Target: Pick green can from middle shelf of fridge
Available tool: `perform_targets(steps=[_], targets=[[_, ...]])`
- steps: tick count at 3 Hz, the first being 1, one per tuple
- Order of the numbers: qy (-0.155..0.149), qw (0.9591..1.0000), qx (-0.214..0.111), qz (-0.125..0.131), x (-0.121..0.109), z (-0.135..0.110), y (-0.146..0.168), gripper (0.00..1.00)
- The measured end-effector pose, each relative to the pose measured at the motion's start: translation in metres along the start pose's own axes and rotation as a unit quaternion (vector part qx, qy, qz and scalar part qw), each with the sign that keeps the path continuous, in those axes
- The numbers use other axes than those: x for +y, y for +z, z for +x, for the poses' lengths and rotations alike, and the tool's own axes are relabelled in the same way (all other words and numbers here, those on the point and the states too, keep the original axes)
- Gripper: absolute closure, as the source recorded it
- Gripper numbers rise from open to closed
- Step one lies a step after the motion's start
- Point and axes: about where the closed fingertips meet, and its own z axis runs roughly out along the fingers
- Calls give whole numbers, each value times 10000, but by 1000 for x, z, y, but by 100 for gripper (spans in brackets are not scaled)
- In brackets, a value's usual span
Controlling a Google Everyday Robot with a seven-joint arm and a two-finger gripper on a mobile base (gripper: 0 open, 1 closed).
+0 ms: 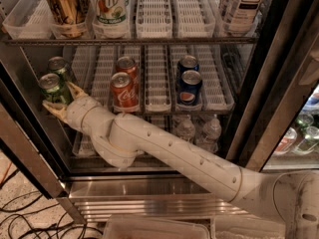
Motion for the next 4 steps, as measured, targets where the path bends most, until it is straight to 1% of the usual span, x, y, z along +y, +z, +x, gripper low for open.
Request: perform_targets(steps=[1,2,3,4], targets=[[-185,9996,-195,-65,9,-15,0,100],[-502,9975,-469,-190,23,-46,1,100],[-707,9953,-616,-251,33,-66,-2,100],[-798,9946,-597,-306,41,-76,-19,100]])
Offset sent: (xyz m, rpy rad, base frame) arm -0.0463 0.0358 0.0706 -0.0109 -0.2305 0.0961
